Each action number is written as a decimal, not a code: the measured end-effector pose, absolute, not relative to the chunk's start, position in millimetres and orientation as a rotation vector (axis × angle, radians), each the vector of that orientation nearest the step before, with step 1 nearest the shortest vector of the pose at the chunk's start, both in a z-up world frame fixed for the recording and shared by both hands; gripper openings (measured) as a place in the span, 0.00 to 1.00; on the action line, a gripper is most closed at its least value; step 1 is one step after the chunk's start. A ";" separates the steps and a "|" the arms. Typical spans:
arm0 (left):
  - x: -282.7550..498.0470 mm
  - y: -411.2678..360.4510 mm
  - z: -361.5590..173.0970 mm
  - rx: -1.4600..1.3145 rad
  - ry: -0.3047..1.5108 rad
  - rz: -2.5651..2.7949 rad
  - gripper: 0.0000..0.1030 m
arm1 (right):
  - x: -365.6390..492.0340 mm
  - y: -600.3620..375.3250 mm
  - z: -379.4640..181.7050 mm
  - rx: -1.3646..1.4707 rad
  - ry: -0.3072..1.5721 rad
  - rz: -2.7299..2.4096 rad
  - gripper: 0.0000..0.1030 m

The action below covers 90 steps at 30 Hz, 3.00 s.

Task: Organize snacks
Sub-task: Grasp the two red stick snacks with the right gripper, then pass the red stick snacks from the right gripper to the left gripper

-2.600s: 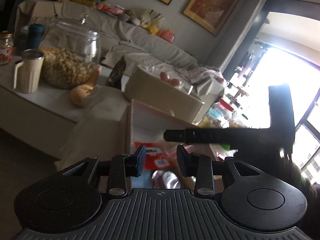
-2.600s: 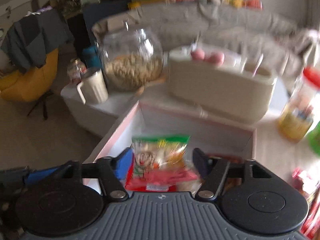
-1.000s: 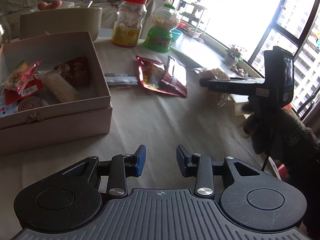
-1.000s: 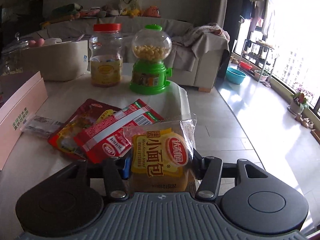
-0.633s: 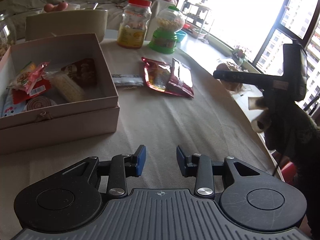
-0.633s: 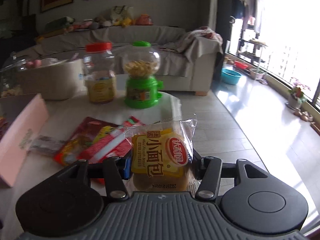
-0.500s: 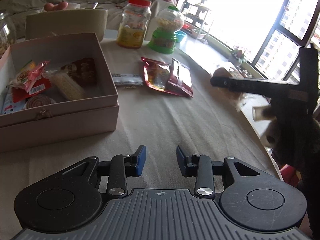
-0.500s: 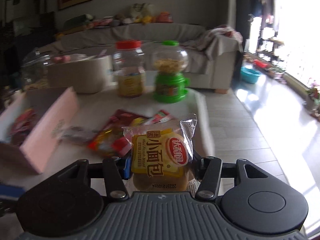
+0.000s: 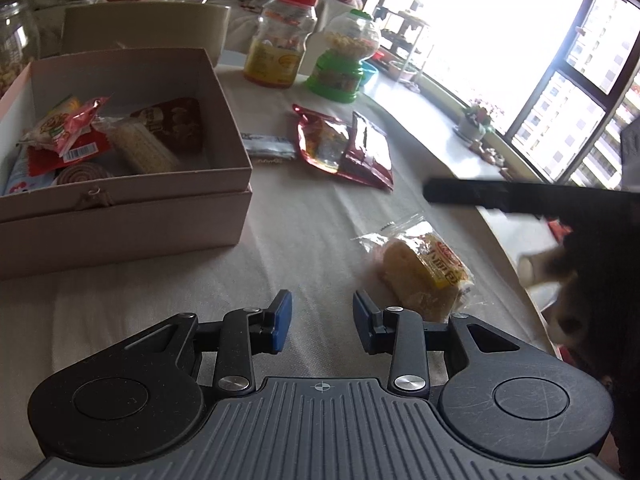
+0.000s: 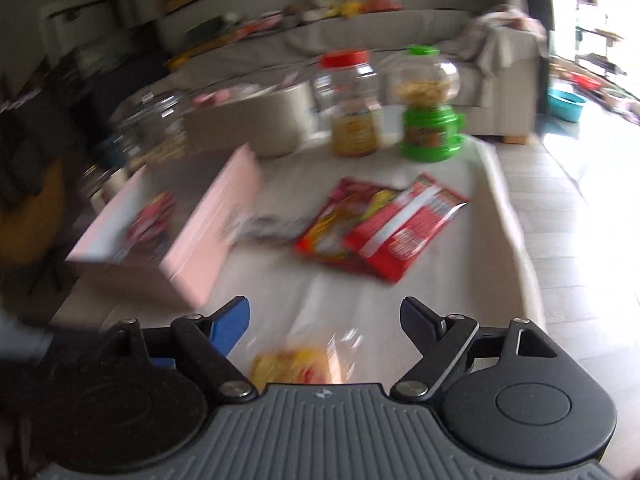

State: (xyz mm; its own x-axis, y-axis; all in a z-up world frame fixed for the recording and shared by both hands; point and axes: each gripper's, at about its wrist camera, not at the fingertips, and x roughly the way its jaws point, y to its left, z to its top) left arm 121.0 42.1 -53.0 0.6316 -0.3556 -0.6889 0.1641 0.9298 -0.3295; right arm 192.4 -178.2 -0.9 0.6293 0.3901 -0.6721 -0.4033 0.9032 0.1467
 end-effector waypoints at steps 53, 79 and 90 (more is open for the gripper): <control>81.9 69.1 -31.7 -0.155 0.770 -0.083 0.37 | 199.5 -62.2 -50.9 -0.194 0.902 0.505 0.66; 83.6 24.4 -47.1 -0.126 0.855 -0.174 0.37 | 100.0 -215.0 -20.5 -0.111 0.619 0.150 0.75; 91.6 -20.8 -56.0 0.062 0.859 -0.170 0.62 | 94.2 -238.9 -68.2 0.027 0.662 0.138 0.83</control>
State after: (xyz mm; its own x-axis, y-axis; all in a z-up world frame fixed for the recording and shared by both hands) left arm 91.6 -20.8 -56.0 0.6409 -0.1246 -0.7575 0.1741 0.9846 -0.0146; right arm 94.2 -238.9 -68.2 0.7798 0.1360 -0.6111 -0.1185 0.9905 0.0691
